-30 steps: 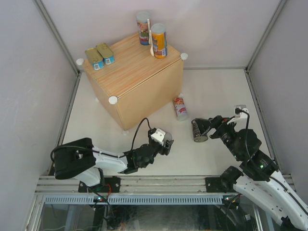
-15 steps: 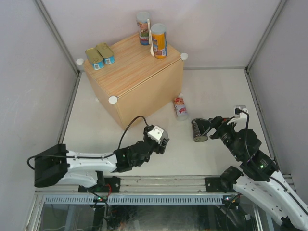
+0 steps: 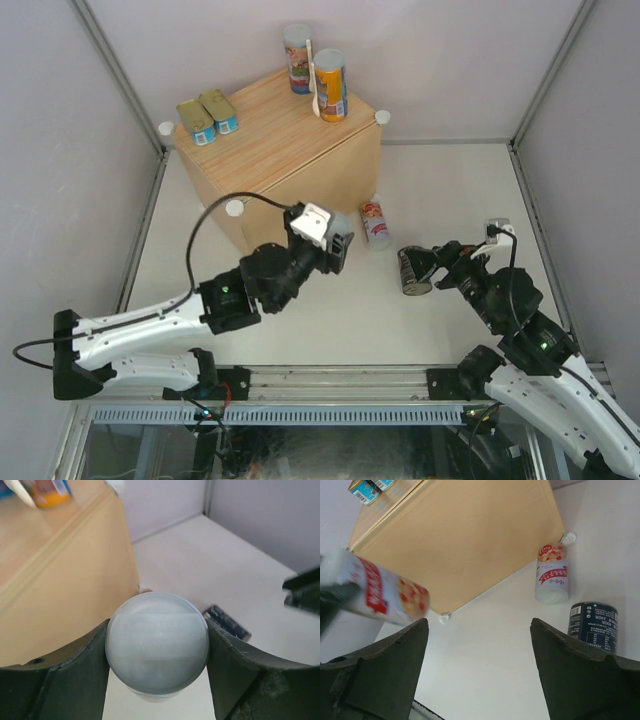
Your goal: Place and organize the canned foods onto the counter
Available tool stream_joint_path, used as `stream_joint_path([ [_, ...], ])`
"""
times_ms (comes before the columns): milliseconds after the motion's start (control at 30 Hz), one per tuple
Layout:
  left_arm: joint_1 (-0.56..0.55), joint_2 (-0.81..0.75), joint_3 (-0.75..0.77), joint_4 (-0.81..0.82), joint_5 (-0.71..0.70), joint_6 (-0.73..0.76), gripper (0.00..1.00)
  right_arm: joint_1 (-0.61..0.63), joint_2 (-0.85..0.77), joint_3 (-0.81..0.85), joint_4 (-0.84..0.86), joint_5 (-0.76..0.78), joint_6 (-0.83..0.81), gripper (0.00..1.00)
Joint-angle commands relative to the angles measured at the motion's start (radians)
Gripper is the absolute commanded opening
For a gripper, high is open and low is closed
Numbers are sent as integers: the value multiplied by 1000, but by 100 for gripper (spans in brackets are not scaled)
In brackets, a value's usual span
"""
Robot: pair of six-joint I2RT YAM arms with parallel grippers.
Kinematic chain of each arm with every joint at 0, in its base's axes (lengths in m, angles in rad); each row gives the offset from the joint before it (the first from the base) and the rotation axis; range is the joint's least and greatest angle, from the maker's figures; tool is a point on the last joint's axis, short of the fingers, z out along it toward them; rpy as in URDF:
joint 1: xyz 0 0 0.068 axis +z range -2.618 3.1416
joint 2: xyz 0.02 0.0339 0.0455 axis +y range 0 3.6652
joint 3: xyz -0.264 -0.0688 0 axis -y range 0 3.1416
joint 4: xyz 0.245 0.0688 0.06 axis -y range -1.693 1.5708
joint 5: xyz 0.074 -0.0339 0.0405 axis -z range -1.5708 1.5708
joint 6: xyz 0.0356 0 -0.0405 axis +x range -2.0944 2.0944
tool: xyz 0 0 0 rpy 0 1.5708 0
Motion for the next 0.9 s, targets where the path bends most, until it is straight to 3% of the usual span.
stream_joint_path([
  [0, 58, -35, 260, -40, -25, 104, 0, 11, 24, 50, 39, -8, -6, 82],
  [300, 238, 98, 635, -161, 112, 140, 0, 43, 66, 76, 69, 8, -18, 81],
  [867, 619, 495, 1120, -250, 332, 28, 0, 144, 84, 77, 75, 35, -46, 81],
])
